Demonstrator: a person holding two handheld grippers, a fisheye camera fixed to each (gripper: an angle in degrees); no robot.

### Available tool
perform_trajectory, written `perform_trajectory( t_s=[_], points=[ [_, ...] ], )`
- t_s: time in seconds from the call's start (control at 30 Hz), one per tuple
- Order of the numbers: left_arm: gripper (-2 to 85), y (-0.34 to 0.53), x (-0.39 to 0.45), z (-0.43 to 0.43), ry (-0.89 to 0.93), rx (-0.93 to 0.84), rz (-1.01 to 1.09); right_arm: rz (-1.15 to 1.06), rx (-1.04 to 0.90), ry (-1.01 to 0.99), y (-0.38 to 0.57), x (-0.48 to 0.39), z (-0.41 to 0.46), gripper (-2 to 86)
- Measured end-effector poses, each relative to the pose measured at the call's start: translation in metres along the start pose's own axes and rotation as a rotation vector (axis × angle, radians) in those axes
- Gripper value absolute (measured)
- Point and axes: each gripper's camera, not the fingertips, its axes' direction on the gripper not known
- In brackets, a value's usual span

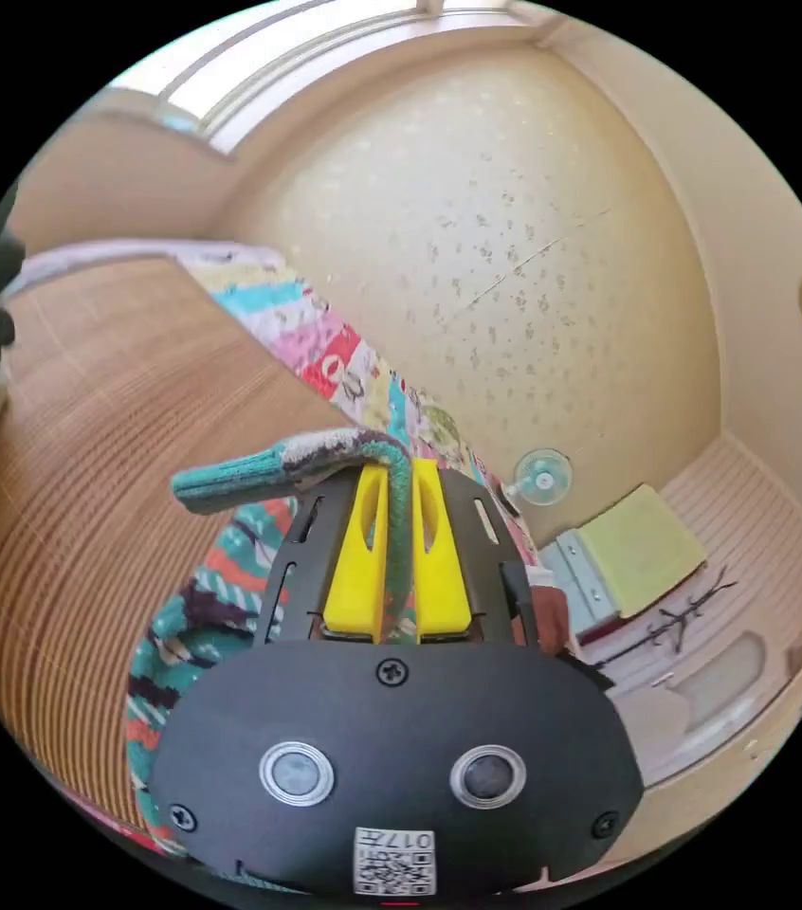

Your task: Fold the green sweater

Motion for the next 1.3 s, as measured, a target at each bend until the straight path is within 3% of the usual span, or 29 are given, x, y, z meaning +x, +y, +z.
perform_trajectory(
  t_s=[0.1, 0.17, 0.27, 0.33, 0.47, 0.6, 0.7, 0.87, 0.97, 1.17, 1.3],
  points=[
    [4.4, 0.022, 0.081, 0.015, -0.122, 0.062, 0.304, -0.019, -0.01, 0.019, -0.005, -0.004, 0.0, 0.4],
    [4.2, 0.05, 0.116, 0.078, 0.031, -0.21, 0.459, -0.026, -0.013, 0.025, -0.007, -0.004, -0.001, 0.4],
    [4.4, 0.115, 0.129, 0.172, 0.113, -0.635, 0.569, -0.016, -0.002, 0.013, -0.009, -0.001, -0.006, 0.5],
    [5.6, 0.15, 0.12, 0.193, 0.111, -0.728, 0.588, -0.013, 0.005, 0.004, -0.009, 0.001, -0.009, 0.5],
    [9.4, 0.166, 0.057, 0.167, 0.284, -0.635, 0.302, -0.024, 0.013, 0.007, -0.012, 0.001, -0.015, 0.5],
    [11.0, 0.157, 0.017, 0.13, 0.331, -0.616, 0.172, -0.048, 0.012, 0.028, -0.016, -0.001, -0.019, 0.4],
    [11.6, 0.152, 0.0, 0.082, 0.258, -0.577, 0.232, -0.048, 0.02, 0.026, -0.018, 0.002, -0.026, 0.4],
    [11.4, 0.154, -0.038, 0.005, -0.052, -0.461, 0.348, -0.05, 0.022, 0.023, -0.021, 0.008, -0.039, 0.4],
    [11.0, 0.171, -0.075, 0.016, -0.203, -0.568, 0.294, -0.063, 0.014, 0.034, -0.024, 0.011, -0.047, 0.4],
    [9.3, 0.177, -0.115, 0.018, -0.092, -0.529, 0.167, -0.098, 0.022, 0.06, -0.029, 0.018, -0.071, 0.4],
    [8.2, 0.178, -0.12, 0.021, -0.092, -0.531, 0.169, 0.048, 0.081, 0.081, -0.033, 0.05, -0.101, 0.5]
  ],
)
